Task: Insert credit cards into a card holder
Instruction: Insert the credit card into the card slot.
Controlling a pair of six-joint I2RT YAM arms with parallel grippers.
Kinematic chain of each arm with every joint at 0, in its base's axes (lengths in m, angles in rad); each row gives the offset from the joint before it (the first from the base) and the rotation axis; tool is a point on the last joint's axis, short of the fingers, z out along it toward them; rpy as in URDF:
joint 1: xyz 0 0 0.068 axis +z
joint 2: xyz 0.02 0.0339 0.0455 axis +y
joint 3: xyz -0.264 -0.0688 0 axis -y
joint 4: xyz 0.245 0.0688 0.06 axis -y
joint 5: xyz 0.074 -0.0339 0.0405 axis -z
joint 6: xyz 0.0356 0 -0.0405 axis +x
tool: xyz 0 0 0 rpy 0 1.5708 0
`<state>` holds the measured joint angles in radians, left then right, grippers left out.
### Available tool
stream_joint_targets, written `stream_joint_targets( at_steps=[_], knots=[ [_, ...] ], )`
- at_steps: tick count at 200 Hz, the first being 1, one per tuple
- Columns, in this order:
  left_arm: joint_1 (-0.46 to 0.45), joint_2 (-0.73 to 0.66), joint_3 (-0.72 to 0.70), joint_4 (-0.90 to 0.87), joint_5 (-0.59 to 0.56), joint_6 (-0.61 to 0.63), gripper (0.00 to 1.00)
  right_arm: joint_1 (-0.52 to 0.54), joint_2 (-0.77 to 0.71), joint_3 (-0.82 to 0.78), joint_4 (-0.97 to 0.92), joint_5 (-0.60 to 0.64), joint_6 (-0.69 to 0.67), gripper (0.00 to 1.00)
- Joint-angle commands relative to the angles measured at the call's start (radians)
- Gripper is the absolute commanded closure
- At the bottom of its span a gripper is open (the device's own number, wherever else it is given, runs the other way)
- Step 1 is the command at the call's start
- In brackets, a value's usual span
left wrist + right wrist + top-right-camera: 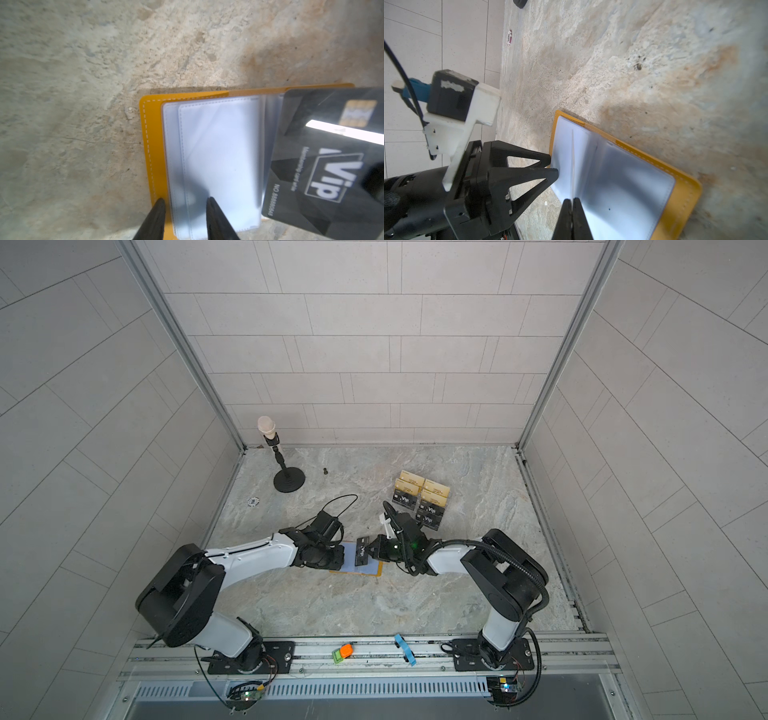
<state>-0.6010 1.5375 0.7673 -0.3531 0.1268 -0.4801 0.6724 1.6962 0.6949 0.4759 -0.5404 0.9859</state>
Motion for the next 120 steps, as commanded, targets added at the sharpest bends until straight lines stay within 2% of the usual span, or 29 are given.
stream_joint_targets(
  at_steps=[1, 120],
  knots=[
    [0.01, 0.019, -0.019, -0.025, -0.018, 0.008, 0.62, 0.003, 0.02, -0.016, 0.077, 0.017, 0.034, 1.0],
    [0.009, 0.015, -0.028, -0.019, -0.01, 0.002, 0.62, -0.017, 0.034, -0.044, 0.111, -0.007, 0.051, 1.0]
  ],
)
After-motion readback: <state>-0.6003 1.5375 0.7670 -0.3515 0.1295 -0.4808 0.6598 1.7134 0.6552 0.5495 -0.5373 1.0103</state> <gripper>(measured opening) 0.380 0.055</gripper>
